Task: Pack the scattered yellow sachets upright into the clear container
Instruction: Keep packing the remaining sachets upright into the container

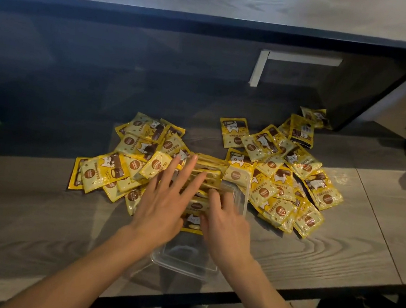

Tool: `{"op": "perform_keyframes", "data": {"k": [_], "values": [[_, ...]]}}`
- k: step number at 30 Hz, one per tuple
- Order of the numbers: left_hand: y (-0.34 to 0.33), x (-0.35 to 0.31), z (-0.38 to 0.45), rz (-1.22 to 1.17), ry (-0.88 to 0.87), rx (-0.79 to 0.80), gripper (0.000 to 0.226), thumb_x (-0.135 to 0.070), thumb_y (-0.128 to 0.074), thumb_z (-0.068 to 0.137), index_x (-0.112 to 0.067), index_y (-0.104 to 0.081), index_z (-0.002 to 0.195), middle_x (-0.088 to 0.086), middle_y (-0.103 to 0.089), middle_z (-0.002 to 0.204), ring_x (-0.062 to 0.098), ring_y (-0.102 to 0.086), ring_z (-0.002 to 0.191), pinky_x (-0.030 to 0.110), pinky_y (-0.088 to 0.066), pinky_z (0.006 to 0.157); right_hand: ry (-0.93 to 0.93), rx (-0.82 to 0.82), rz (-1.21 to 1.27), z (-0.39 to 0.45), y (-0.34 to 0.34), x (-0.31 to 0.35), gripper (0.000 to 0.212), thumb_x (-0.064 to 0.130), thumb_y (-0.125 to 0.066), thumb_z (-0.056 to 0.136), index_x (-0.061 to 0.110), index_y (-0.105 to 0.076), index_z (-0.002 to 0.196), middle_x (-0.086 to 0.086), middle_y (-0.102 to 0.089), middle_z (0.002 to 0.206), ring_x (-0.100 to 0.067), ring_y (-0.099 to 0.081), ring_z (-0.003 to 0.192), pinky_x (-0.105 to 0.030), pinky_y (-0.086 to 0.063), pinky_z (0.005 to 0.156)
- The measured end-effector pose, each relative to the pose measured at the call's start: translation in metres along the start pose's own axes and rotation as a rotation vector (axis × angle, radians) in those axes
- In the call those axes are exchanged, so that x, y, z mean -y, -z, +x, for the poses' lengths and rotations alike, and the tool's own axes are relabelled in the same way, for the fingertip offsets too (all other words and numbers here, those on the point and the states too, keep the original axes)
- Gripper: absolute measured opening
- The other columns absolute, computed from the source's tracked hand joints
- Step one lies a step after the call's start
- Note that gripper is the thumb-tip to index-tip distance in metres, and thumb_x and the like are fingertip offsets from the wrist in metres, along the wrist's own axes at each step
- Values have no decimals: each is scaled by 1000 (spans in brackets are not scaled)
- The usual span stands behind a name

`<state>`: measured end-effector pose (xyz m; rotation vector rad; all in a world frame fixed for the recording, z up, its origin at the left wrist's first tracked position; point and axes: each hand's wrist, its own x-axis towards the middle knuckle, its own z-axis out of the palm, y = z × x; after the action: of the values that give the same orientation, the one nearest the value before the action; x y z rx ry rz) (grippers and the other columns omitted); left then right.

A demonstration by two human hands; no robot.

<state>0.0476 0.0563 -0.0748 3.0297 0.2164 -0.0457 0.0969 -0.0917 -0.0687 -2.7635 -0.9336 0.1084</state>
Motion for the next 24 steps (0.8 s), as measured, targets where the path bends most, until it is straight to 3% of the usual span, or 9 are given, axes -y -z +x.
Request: {"op": "perform_keyframes", "data": {"k": [3,6,10,12,14,17,20,24], "values": [[-1,0,-1,3,49,26,117,-34,-85,70,-25,-6,155,1,20,165,31,12,150,54,-35,111,-63,32,75,4,2,1,43,22,-69,85,14,-45,121,-16,-40,131,-34,-58,103,-37,-53,65],[0,-4,-3,2,90,34,117,-36,-85,70,-24,-4,154,5,18,166,33,5,152,52,-39,109,-39,59,111,8,2,-4,42,22,-63,90,16,-39,124,-12,-36,134,-32,-61,101,-37,-53,70],[-3,-6,-6,-51,107,52,135,-33,-83,73,-32,29,149,0,29,162,31,5,153,51,-37,110,-21,68,171,8,2,-7,67,20,-62,92,18,-18,143,-8,-45,132,-31,-65,96,-38,-53,68],[-4,-6,-5,-71,84,60,133,-30,-81,77,-37,32,146,-3,33,160,29,7,152,50,-36,111,-31,70,180,10,3,-6,84,18,-62,92,18,-3,152,-9,-49,135,-32,-66,94,-41,-54,67],[-4,-6,-4,-59,73,52,127,-27,-80,77,-36,23,151,-2,31,161,30,6,152,49,-37,111,-45,53,152,12,4,-5,77,21,-61,92,11,-14,151,-9,-55,134,-32,-67,93,-37,-49,62],[-3,-7,-4,-27,84,44,124,-27,-81,75,-33,14,154,2,25,163,33,3,153,49,-36,111,-19,-7,69,14,9,-5,52,30,-68,87,12,-41,128,-5,-66,114,-27,-67,92,-30,-37,56],[-3,-6,-5,-14,66,38,124,-30,-83,73,-31,10,156,4,18,165,33,0,153,49,-35,111,14,-35,-65,11,8,-7,61,33,-77,76,7,-52,126,-6,-67,106,-28,-64,96,-34,-50,67],[-4,-3,-7,32,62,88,134,-43,-83,72,-34,25,152,5,29,162,34,6,152,49,-29,115,22,-106,-240,5,5,-11,78,34,-83,65,5,-55,131,-11,-65,105,-34,-61,100,-46,-50,87]]}}
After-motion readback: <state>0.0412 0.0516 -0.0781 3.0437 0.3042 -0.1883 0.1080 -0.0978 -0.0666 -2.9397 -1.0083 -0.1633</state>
